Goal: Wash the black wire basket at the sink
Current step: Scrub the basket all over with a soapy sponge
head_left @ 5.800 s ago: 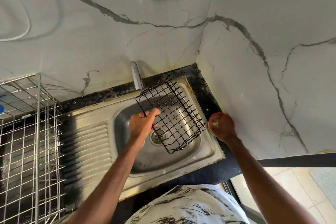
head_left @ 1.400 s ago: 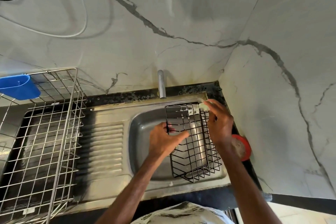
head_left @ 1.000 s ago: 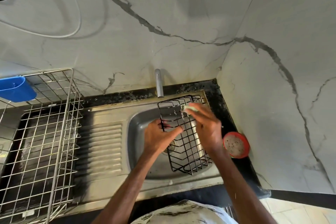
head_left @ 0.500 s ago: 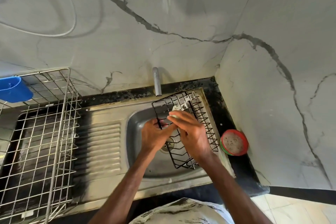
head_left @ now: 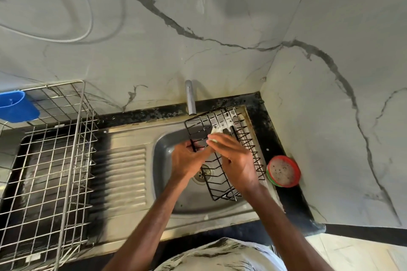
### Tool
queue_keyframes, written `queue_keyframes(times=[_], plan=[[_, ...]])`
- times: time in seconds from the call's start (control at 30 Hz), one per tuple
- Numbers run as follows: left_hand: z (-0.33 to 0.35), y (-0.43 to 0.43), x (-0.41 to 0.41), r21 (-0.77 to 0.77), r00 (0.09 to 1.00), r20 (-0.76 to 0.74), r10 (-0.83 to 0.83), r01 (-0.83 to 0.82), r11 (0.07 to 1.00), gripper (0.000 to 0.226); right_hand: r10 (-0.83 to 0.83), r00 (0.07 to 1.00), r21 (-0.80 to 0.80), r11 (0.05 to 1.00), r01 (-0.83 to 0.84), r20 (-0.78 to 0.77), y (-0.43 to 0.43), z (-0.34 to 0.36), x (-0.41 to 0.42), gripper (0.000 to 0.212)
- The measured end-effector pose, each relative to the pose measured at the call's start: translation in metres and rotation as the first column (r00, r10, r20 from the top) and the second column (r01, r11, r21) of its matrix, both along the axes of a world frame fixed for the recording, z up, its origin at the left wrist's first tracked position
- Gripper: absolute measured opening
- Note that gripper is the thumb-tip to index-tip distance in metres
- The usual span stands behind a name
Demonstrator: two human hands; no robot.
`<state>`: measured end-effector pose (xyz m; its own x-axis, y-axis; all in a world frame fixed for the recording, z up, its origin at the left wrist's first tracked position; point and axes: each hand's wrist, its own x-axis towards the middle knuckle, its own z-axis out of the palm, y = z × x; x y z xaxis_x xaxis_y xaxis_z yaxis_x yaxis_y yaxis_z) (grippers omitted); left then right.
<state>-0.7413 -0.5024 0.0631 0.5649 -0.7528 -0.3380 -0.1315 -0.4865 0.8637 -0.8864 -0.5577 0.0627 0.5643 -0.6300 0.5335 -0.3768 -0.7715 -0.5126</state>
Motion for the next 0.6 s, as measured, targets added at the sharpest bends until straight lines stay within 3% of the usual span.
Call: queue_keyframes(times=[0.1,0.27,0.47,0.6], plan=[[0.003,0.001,0.005,0.024,1.000,0.005,-0.007,0.007,1.000,0.046,-0.033,0.999,0.006,0.999,0.033,0.019,-0.020,-0.003,-0.018,0.054],[0.004,0.001,0.004,0.027,1.000,-0.015,0.010,-0.010,1.000,0.043,-0.277,0.958,0.082,0.959,0.271,0.079,-0.042,-0.009,-0.034,0.049],[0.006,0.001,0.005,-0.013,1.000,0.003,0.005,-0.005,1.000,0.035,-0.030,0.999,0.060,0.998,0.029,0.019,0.009,-0.004,0.001,0.048],[0.008,0.003,0.007,0.009,1.000,-0.006,-0.013,0.013,1.000,0.038,0.032,0.999,0.053,0.998,-0.032,-0.004,-0.007,-0.007,-0.012,0.048]])
